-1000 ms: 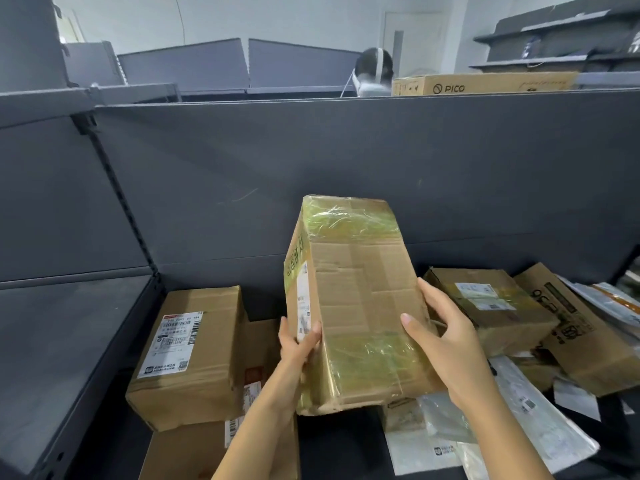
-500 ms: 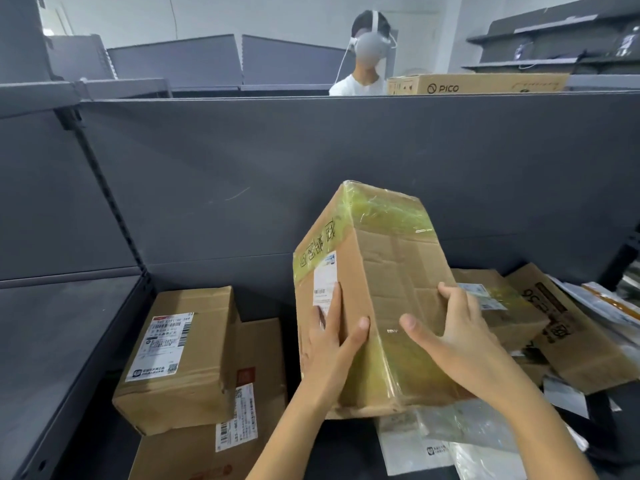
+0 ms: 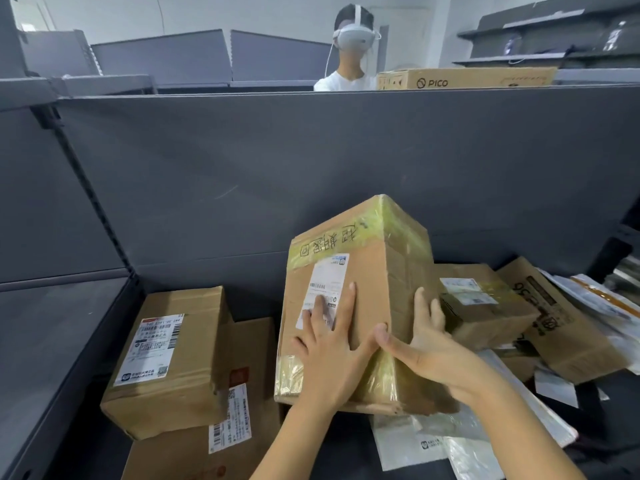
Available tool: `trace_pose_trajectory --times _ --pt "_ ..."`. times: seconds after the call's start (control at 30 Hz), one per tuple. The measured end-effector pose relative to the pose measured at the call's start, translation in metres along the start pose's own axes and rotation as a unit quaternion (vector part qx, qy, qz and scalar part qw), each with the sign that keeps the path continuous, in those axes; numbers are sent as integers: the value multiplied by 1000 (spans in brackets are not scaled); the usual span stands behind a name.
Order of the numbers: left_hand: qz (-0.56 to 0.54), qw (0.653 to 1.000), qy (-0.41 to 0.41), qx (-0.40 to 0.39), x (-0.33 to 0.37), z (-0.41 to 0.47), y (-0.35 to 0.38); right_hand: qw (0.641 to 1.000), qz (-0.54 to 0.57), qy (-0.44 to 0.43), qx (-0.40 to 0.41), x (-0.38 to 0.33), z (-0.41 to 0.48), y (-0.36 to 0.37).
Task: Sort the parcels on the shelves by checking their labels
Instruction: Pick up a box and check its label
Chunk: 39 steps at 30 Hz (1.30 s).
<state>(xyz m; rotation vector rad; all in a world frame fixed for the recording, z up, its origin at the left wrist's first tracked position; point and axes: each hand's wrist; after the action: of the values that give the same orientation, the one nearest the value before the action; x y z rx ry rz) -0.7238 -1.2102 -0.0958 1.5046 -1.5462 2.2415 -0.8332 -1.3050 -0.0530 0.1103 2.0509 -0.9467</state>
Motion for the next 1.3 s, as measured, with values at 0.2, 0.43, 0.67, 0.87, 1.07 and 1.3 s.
trace_pose_trajectory --times 0.2,0.43,0.67,0.87,1.07,1.3 --pt "41 998 26 -36 -1 5 16 984 169 -25 51 24 2 6" --pt "-90 994 47 42 -28 22 -10 952 275 -90 100 42 3 -8" --pt "-336 937 -96 -2 -56 26 -46 927 331 -169 55 51 0 -15" --pt "-423 904 -36 -52 -57 5 -61 930 302 -207 9 54 1 -6" --pt "-454 888 65 -8 -55 4 -83 891 414 -181 44 23 13 -12" --pt "-483 872 72 21 -57 -3 -90 882 403 -222 103 4 13 -2"
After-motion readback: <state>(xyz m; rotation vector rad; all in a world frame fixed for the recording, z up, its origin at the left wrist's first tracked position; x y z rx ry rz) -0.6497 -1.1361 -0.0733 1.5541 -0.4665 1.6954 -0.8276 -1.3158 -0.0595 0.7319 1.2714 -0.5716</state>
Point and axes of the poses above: each hand's wrist, its own z-axis towards the middle knuckle, its own y-axis out of the palm, x = y × z, and after that the axes turned 1 degree about -y, right-handed
